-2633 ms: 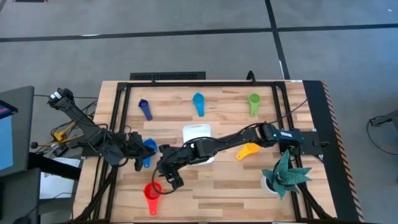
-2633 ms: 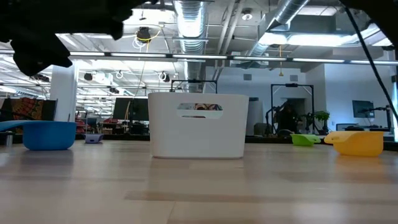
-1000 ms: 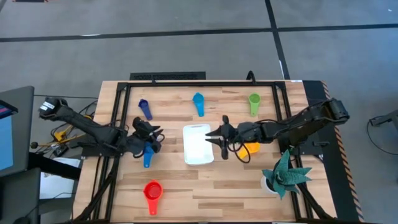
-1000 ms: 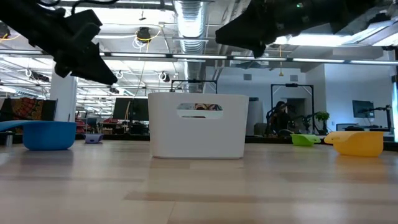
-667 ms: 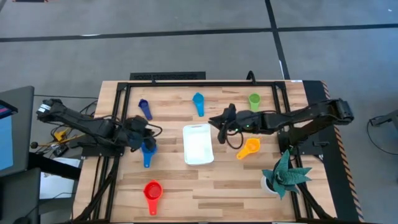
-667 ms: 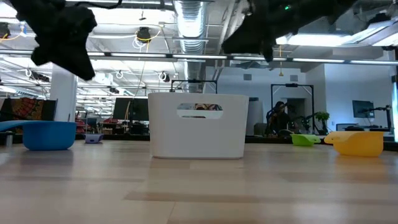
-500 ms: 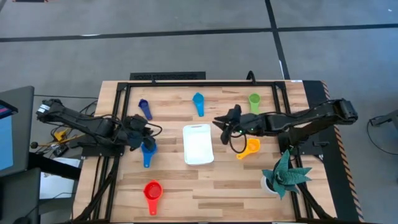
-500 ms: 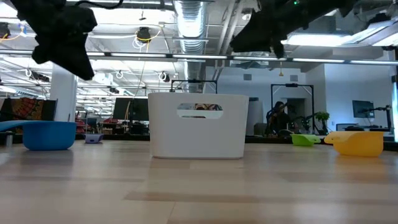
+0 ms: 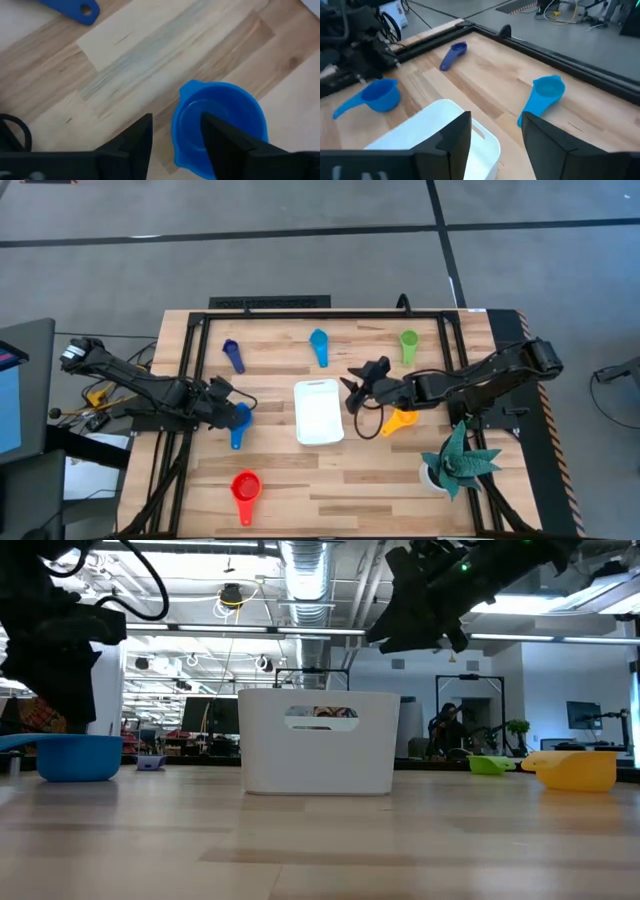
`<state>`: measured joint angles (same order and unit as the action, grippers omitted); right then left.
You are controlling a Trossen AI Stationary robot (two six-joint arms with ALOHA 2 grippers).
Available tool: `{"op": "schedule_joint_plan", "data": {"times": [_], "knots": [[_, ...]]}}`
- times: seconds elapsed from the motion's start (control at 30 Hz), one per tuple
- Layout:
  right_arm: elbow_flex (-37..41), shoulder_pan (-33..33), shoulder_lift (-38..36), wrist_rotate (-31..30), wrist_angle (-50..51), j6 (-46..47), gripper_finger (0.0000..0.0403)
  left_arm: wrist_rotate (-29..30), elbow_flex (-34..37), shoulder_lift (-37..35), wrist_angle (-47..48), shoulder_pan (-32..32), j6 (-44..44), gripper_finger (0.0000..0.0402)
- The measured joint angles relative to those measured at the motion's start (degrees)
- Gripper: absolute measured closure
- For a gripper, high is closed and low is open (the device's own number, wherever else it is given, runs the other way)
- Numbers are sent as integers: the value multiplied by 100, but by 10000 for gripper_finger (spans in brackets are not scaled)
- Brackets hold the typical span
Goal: Nest measuring cups in basket
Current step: Stack the light blue nest measuring cup into the red nest measuring cup
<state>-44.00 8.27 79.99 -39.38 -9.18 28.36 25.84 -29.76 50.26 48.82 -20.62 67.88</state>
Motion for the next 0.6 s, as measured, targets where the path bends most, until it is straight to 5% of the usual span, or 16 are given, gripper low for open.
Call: {"op": "schedule_joint_plan", "data": {"times": [0.47, 0.6], "knots": [[-9, -626, -7, 389, -706, -642, 214, -165, 3, 116, 20, 122, -416, 253], [-9, -782, -7, 939, -731, -725, 218, -159, 4, 144, 19, 200, -374, 253]]}}
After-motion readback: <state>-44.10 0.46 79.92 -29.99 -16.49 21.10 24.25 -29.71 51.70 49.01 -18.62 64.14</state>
